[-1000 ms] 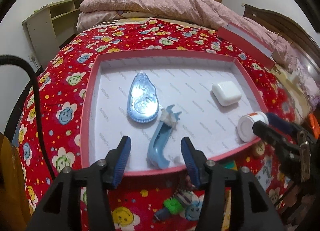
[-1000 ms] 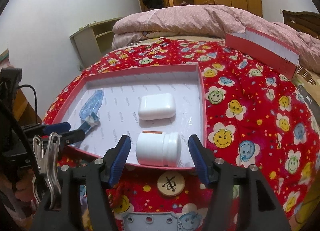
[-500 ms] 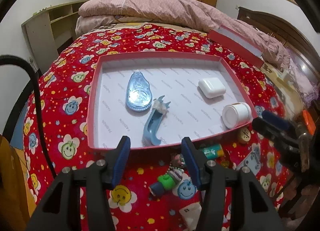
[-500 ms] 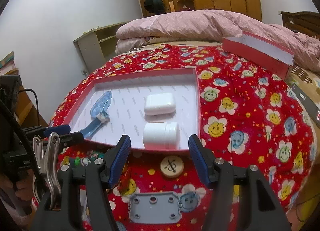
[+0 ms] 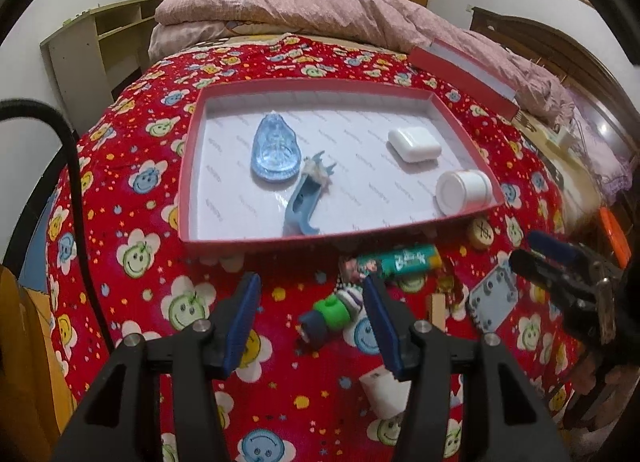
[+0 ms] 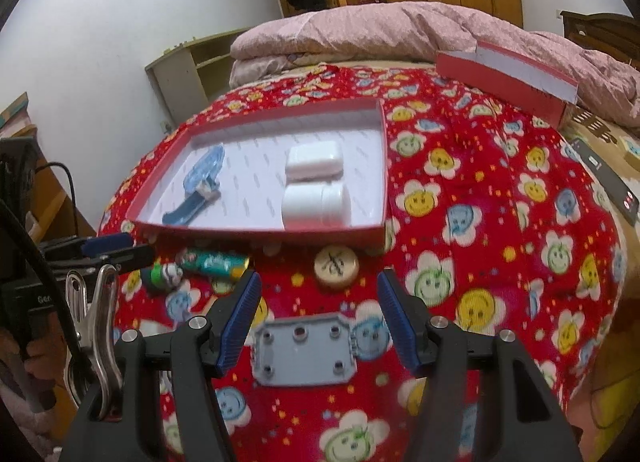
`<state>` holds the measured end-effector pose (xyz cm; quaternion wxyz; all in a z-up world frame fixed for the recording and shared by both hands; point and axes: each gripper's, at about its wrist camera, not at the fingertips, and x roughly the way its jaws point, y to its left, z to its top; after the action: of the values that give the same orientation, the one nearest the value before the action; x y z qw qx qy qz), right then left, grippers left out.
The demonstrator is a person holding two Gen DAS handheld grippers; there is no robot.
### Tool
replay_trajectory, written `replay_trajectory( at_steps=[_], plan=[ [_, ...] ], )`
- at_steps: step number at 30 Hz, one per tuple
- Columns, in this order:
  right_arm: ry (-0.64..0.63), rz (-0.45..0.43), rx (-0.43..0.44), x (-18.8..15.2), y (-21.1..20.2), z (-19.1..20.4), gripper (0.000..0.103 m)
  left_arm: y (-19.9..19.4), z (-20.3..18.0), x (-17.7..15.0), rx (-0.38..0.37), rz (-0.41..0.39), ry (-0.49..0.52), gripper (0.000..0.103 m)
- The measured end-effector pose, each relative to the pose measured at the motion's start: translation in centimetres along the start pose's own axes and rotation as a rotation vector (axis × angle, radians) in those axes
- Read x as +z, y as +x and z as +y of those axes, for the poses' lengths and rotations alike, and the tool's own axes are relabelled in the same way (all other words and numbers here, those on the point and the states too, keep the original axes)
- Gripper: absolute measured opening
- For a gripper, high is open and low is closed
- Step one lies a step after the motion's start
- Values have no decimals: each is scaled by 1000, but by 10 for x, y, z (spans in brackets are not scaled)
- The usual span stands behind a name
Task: Organize rigid objects
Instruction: 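Grasp grey plastic plate with right tool while left tool approaches green figurine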
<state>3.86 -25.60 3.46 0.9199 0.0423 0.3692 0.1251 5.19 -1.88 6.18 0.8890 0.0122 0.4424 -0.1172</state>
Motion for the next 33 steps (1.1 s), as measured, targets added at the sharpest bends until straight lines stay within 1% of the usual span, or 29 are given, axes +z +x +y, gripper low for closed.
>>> replay_trajectory(
  at_steps=[5, 10, 14, 20, 22, 24, 27, 30, 33],
  plan=[
    [5, 30, -3, -13, -2, -2, 62, 2, -3, -5, -11, 8, 6, 56],
    [-1, 54, -8, -23, 0, -1, 68, 6, -6, -10, -11, 8, 19, 61],
    [4, 70, -3, -28, 3, -1, 68, 10, -7, -14, 6, 15, 29, 61],
    [-10, 108, 8, -37, 13, 5, 68, 20, -9, -15, 8, 32, 39, 61],
    [-17, 105, -1, -38, 16, 6, 70, 27, -11, -14, 25, 47, 61, 61],
    [-25, 104, -3, -38, 17, 8, 75, 33, -12, -13, 39, 65, 72, 61],
    [-42, 93, -33, -41, 19, 15, 77, 36, -17, -12, 60, 59, 105, 61],
    [-68, 84, -70, -44, 20, 22, 77, 37, -17, -12, 67, 60, 96, 61],
    [-64, 81, -90, -44, 21, 23, 77, 36, -16, -13, 69, 60, 90, 61]
  ],
)
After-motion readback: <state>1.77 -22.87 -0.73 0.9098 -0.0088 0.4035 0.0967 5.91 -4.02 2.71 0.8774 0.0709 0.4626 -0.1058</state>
